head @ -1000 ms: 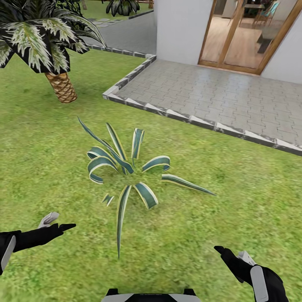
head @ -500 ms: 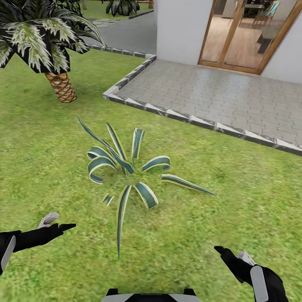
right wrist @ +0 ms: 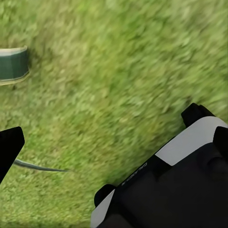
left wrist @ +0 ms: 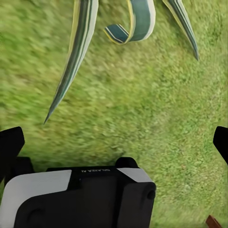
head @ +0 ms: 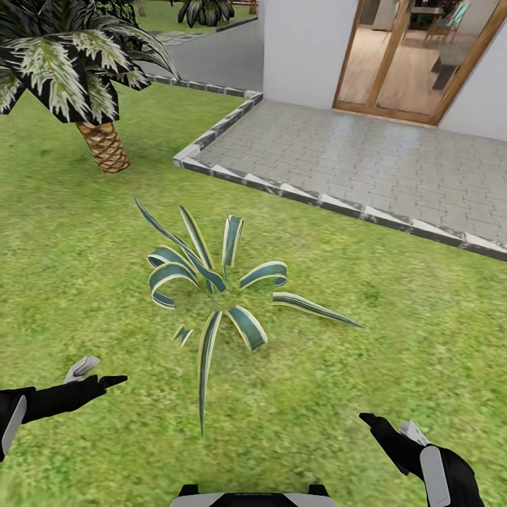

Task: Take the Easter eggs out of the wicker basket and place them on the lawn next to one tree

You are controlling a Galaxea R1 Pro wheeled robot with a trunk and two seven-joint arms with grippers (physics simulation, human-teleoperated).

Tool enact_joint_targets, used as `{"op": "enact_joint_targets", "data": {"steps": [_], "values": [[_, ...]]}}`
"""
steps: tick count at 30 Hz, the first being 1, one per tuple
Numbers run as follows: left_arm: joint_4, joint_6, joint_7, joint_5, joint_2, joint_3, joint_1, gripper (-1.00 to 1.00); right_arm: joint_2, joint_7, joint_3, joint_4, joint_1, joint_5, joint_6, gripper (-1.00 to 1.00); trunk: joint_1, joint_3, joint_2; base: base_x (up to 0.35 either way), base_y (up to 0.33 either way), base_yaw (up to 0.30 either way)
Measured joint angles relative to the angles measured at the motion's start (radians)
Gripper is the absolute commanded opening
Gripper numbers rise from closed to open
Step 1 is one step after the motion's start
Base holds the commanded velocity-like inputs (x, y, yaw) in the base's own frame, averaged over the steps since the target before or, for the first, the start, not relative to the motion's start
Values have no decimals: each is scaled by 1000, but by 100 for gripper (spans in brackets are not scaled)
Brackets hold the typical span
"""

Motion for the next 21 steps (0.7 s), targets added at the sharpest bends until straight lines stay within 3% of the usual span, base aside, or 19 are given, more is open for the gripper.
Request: {"op": "enact_joint_targets", "data": {"steps": [10, 15, 21], "values": [[0, 4, 38, -3, 7, 0, 0, 100, 0, 0, 0, 0, 0, 0, 0, 100, 0, 0, 0, 0, 1, 0], [1, 1, 131, -2, 19, 5, 0, 100, 0, 0, 0, 0, 0, 0, 0, 100, 0, 0, 0, 0, 0, 0], [2, -14, 257, -2, 21, 78, 0, 100, 0, 0, 0, 0, 0, 0, 0, 100, 0, 0, 0, 0, 0, 0]]}}
